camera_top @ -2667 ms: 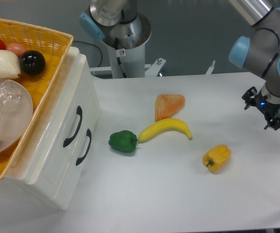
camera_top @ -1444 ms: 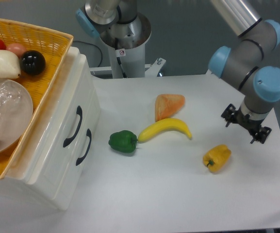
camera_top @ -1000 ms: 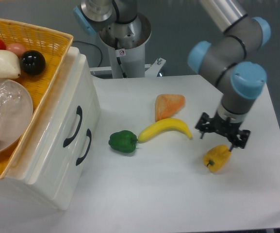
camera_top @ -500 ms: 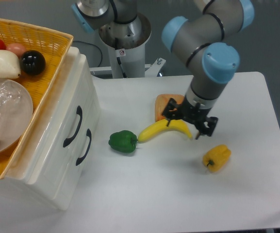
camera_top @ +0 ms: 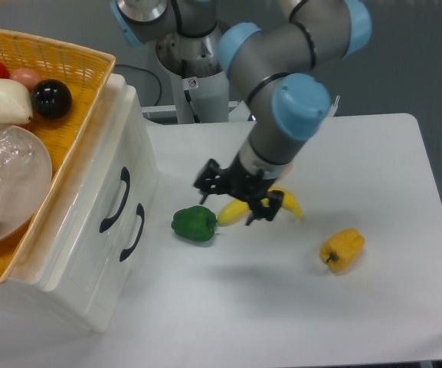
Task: Slide open the top white drawer
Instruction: 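Move the gripper across the table toward the upper drawer's black handle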
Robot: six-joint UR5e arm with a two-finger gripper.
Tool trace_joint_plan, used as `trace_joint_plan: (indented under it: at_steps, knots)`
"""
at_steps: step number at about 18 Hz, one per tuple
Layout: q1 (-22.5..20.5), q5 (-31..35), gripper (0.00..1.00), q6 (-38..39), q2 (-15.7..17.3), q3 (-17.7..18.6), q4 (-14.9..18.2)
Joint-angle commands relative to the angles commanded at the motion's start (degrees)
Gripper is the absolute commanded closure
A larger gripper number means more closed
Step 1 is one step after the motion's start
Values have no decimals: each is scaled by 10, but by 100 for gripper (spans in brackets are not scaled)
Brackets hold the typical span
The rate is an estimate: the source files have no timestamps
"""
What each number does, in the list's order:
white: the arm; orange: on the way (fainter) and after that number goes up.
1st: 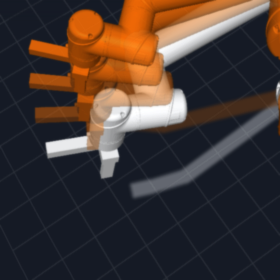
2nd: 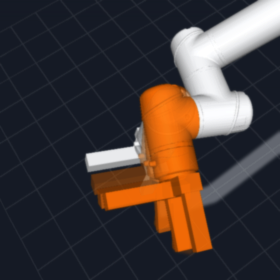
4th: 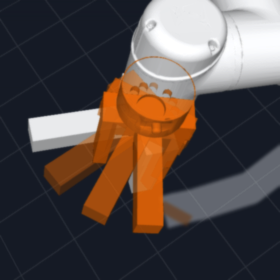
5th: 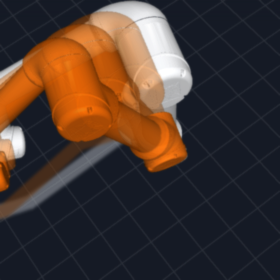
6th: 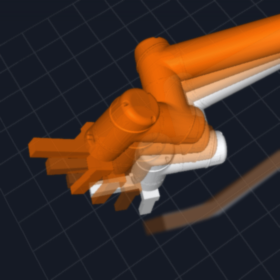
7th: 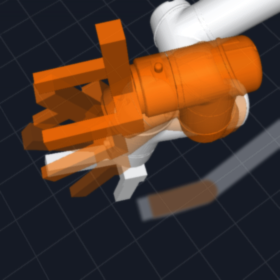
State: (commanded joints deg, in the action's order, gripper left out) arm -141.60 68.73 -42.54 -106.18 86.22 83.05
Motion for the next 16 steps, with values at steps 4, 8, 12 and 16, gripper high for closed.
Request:
trace_joint_plan:
  at_steps: [4,8,12,16]
  knots:
    - [6,-22,0,1,11,1,32]
    - [18,-33,0,2,12,4,46]
    - [27,-48,0,11,15,12,46]
    - [36,-51,0,30,15,12,44]
